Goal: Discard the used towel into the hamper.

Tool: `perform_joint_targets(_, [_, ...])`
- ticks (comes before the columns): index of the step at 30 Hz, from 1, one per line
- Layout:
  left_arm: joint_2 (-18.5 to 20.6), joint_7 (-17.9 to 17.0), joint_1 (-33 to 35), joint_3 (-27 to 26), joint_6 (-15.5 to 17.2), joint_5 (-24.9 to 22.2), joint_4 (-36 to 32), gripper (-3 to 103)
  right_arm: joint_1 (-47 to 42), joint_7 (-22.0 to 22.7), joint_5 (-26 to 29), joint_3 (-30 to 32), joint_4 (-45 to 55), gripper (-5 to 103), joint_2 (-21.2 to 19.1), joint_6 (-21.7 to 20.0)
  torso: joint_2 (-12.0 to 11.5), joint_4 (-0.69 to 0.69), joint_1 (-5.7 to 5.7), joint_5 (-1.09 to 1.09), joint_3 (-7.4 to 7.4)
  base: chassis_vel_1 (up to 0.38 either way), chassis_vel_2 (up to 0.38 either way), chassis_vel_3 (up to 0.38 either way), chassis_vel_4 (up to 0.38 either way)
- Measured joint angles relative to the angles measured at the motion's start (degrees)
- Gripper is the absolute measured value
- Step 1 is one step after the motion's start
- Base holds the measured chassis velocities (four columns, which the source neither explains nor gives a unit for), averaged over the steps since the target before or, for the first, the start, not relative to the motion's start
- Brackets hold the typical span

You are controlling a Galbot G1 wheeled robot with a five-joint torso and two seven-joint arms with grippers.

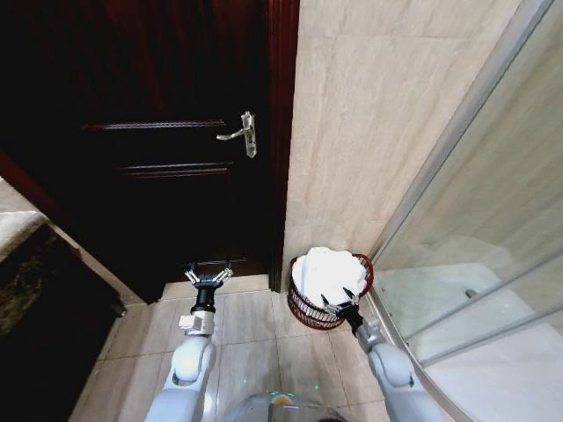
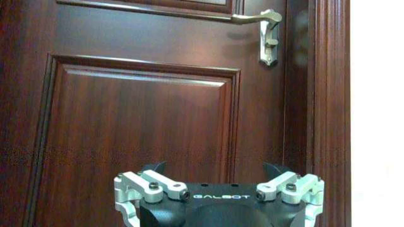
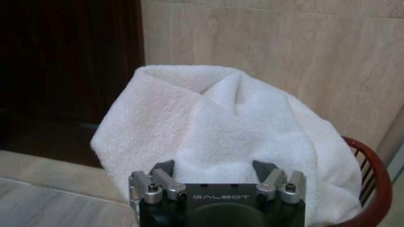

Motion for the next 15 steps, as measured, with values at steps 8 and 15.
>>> perform_joint_targets(8, [-0.1, 0.0, -0.7, 0.2, 0.4, 0.4, 0.2, 100, 2.0, -0.1, 1.4, 0.3, -1.6, 65, -1.2, -0.4, 0.0, 0.0, 0.01, -0.01, 0.01, 0.0, 0.0, 0.0, 0.0])
perform_joint_targets(15, [-0.2, -0.1, -0.7, 0.1, 0.4, 0.5, 0.0, 100, 4.5, 0.6, 1.7, 0.4, -4.1, 45, -1.7, 0.0, 0.0, 0.0, 0.01, 0.0, 0.01, 0.0, 0.0, 0.0, 0.0])
